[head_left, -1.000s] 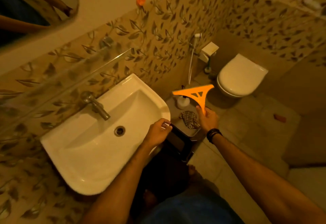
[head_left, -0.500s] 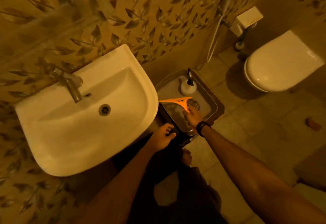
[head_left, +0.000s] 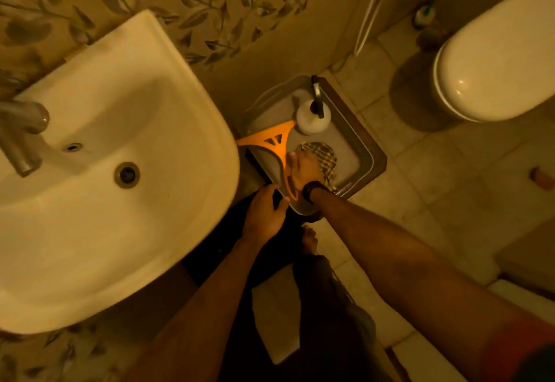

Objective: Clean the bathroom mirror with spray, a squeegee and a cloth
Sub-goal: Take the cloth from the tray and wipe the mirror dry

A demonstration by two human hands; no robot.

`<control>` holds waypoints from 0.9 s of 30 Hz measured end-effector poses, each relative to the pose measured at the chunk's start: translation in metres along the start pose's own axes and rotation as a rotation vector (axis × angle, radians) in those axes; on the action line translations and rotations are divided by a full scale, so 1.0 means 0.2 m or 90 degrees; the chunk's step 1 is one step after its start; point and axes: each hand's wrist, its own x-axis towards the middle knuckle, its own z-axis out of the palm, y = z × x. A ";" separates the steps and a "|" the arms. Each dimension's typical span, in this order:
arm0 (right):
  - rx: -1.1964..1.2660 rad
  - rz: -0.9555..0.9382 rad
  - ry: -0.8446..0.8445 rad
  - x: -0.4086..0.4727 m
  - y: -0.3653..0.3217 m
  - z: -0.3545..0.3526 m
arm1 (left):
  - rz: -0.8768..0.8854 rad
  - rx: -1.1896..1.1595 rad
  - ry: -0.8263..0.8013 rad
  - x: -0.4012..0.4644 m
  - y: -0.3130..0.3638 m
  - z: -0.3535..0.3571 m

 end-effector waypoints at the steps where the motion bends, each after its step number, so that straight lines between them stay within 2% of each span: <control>1: -0.033 -0.009 0.053 0.00 0.04 -0.01 | -0.003 -0.005 -0.003 0.00 -0.01 0.01; 3: -0.123 -0.023 0.073 0.02 0.10 -0.01 | -0.005 -0.011 -0.010 0.01 -0.01 0.02; 6: -0.270 -0.022 -0.004 0.05 0.17 0.00 | 0.001 -0.015 -0.010 0.02 -0.04 0.05; 8: -0.342 -0.031 -0.012 0.10 0.18 0.01 | 0.006 -0.022 -0.009 0.02 -0.05 0.07; 10: -0.358 -0.026 0.003 0.14 0.19 0.01 | 0.005 -0.027 -0.016 0.02 -0.06 0.07; 12: -0.307 -0.002 0.025 0.15 0.19 -0.03 | 0.001 -0.035 -0.022 0.01 -0.05 0.05; 15: -0.129 0.019 0.082 0.12 0.18 -0.13 | -0.008 -0.048 -0.023 -0.01 -0.01 0.01; 18: 0.249 0.056 0.104 0.03 0.12 -0.25 | -0.008 -0.076 -0.008 -0.05 0.08 -0.06; 21: 0.645 0.119 0.001 -0.13 0.04 -0.40 | 0.010 -0.139 0.034 -0.07 0.20 -0.14; 25: 0.923 0.071 -0.141 -0.35 -0.11 -0.60 | 0.026 -0.247 0.029 -0.13 0.39 -0.30; 27: 0.984 0.052 -0.202 -0.45 -0.22 -0.67 | 0.019 -0.318 -0.003 -0.18 0.49 -0.38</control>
